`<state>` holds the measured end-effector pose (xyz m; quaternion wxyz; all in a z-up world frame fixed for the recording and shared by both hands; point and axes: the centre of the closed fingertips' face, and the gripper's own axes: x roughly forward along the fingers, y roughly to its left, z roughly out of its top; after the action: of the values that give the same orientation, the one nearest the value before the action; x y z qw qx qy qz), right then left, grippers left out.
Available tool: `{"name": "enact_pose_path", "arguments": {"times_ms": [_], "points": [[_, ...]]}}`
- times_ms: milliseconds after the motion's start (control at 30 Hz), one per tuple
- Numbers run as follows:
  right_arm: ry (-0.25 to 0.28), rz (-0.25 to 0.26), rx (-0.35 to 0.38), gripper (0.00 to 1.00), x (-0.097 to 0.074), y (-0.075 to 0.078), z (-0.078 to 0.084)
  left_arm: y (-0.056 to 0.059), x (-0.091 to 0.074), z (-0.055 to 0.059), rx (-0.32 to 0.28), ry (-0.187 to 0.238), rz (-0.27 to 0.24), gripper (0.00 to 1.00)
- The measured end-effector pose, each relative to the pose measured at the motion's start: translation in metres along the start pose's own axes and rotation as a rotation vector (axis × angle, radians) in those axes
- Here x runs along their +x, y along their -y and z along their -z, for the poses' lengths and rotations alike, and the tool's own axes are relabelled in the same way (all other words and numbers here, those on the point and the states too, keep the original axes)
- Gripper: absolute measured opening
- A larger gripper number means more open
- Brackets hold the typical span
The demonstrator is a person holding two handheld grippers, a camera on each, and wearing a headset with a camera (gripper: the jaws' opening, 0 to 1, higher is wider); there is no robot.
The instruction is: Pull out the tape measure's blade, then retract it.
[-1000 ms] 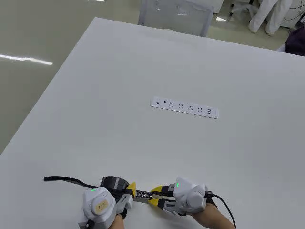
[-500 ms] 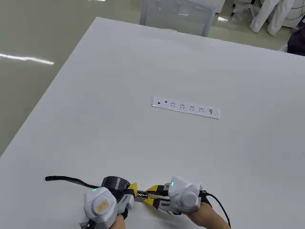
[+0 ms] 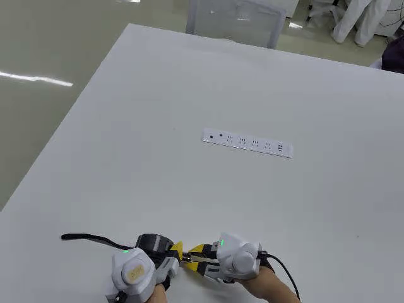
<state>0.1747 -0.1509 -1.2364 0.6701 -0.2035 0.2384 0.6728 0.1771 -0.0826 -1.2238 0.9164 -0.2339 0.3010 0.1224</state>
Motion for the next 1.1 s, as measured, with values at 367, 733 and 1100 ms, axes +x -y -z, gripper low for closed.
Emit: {"name": "enact_pose_path", "arguments": {"times_ms": [367,733,1100], "points": [[0.008,-0.013,-0.014,0.12,0.011,-0.003,-0.009,0.0,-0.001,-0.001,-0.012,-0.002,0.005,0.62],[0.008,-0.04,-0.053,0.12,0.013,-0.005,-0.011,0.0,-0.001,-0.001,-0.015,-0.001,0.013,0.62],[-0.007,-0.051,-0.074,0.13,0.016,-0.005,-0.008,0.001,0.0,0.001,-0.007,-0.013,0.017,0.63]]}}
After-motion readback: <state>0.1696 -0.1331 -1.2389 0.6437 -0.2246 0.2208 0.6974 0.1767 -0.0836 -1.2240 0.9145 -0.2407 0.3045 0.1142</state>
